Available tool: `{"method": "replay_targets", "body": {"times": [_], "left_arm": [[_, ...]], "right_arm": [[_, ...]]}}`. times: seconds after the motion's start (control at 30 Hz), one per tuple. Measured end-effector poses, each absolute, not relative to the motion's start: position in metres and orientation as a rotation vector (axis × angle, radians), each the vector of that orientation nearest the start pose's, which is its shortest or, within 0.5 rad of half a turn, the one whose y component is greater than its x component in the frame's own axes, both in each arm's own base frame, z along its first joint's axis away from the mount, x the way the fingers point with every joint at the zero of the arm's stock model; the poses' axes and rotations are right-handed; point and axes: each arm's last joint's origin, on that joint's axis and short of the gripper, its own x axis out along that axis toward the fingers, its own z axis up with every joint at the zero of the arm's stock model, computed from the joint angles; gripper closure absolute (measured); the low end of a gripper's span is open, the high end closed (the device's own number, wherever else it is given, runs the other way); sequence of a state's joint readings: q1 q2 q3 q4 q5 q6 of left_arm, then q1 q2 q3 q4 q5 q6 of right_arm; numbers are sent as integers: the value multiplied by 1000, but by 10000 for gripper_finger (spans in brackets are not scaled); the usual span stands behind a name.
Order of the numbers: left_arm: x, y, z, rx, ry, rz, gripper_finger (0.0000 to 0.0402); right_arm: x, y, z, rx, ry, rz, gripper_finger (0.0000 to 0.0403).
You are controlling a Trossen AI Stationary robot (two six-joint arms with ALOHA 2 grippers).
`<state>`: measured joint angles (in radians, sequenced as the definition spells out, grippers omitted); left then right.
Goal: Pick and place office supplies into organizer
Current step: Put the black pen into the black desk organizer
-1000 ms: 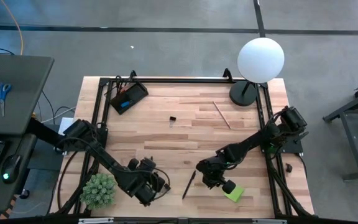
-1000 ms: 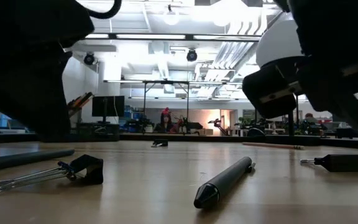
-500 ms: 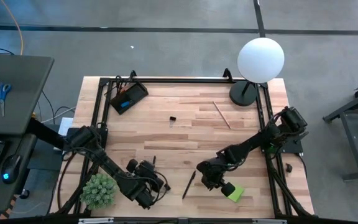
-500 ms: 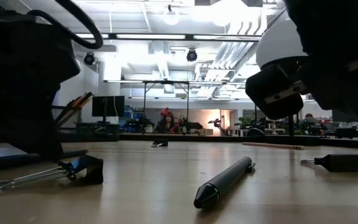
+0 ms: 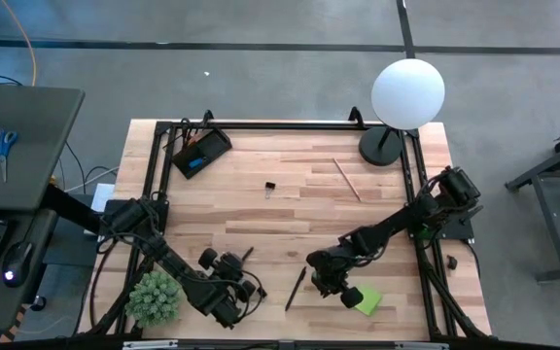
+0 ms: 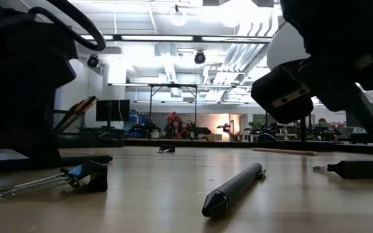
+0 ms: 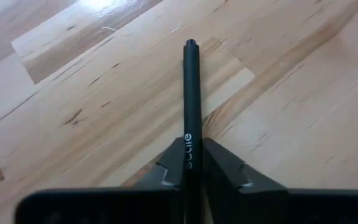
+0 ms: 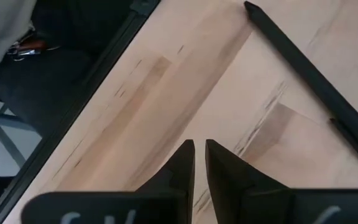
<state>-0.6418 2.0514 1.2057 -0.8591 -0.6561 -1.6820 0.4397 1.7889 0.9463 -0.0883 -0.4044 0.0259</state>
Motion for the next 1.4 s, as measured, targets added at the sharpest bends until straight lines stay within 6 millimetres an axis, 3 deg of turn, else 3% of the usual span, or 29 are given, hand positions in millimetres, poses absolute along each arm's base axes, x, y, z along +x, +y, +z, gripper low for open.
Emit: {"method": "replay_targets", "body": {"times": [0.07, 0.27, 0.53, 0.63, 0.8, 0.87, 0.97, 1.07, 1.2, 1.4], "left_arm": [[280, -188, 104, -390, 863, 970, 390], [280, -187, 105, -359, 850, 961, 362], [277, -195, 111, -295, 790, 895, 390], [276, -200, 113, -284, 761, 881, 382], [276, -212, 126, -229, 635, 854, 395], [276, -215, 134, -193, 593, 856, 396], [275, -213, 147, -179, 563, 881, 392], [276, -203, 161, -175, 525, 902, 392], [278, -186, 185, -157, 511, 926, 398], [286, -140, 224, -143, 593, 966, 397]], "right_arm": [[303, 157, 143, -2, 966, 774, 371], [302, 159, 143, -34, 955, 780, 370], [308, 147, 156, -67, 890, 656, 371], [306, 142, 177, -146, 802, 533, 371], [292, 126, 241, -216, 551, 301, 371], [282, 120, 262, -206, 431, 280, 371], [262, 112, 276, -170, 316, 306, 371], [242, 105, 267, -109, 285, 338, 371], [221, 96, 236, -35, 293, 347, 371], [200, 87, 193, 55, 273, 334, 371]]}}
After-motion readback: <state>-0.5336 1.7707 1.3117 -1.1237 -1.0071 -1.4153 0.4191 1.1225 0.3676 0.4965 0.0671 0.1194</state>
